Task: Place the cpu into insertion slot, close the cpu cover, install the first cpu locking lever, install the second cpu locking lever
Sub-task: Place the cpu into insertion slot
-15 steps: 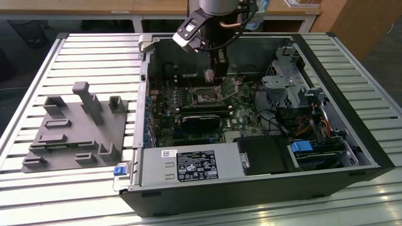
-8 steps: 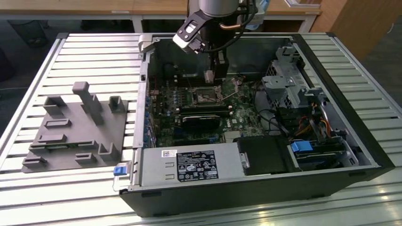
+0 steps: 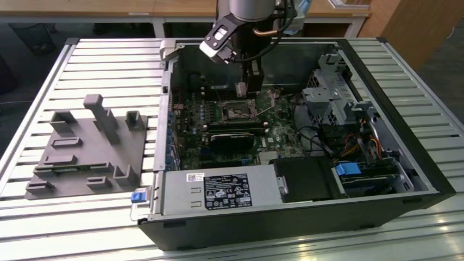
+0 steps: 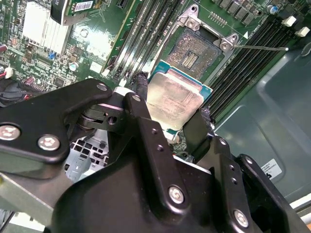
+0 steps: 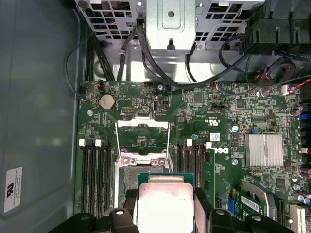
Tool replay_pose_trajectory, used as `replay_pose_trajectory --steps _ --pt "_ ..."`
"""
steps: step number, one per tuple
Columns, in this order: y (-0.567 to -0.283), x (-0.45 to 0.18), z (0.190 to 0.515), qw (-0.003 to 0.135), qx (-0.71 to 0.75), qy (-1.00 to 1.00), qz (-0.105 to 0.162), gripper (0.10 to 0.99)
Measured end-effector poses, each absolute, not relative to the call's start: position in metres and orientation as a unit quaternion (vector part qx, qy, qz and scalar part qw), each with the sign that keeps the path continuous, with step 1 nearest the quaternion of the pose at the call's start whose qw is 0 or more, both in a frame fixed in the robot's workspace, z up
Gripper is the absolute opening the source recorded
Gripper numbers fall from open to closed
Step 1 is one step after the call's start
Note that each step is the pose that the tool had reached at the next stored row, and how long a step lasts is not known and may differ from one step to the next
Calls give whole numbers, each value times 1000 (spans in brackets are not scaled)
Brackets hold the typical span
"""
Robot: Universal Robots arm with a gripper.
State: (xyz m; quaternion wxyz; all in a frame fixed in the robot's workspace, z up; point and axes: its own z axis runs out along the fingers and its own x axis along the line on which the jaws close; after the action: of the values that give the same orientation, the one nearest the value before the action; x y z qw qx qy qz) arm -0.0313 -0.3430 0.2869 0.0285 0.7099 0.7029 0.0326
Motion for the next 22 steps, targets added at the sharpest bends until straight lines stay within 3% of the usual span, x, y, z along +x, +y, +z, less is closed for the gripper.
replay_pose_trajectory --steps 22 --pt "-343 -31 278 28 710 703 33 541"
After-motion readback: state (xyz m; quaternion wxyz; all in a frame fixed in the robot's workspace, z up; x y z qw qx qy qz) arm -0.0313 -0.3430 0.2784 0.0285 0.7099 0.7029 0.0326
